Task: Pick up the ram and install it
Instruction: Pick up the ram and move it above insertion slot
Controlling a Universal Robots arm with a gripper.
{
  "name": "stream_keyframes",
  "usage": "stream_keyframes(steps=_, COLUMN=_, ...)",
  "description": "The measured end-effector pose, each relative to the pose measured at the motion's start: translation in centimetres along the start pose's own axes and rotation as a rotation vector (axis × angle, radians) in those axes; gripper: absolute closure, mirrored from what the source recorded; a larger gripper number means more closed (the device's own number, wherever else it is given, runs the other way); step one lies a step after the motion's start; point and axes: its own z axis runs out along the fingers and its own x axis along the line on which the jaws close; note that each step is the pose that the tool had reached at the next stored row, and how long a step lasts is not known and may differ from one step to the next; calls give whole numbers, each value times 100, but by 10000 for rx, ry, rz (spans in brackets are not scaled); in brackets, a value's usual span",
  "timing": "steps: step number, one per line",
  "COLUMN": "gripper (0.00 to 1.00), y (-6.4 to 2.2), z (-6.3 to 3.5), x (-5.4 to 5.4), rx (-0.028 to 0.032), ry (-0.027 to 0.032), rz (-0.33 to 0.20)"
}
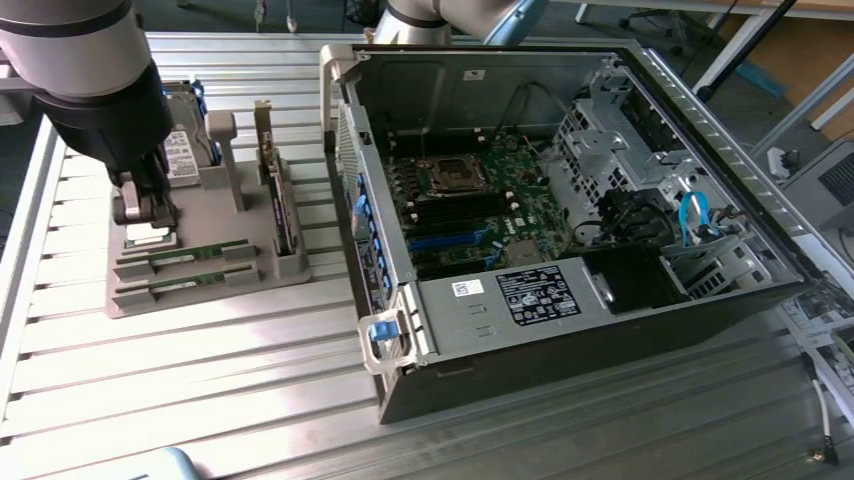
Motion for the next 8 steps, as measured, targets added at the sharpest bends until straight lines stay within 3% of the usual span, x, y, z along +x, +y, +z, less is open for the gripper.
stream_keyframes(steps=8, gripper=89, y=3, z=76, x=3, rx=0, ry=0, rz=-12)
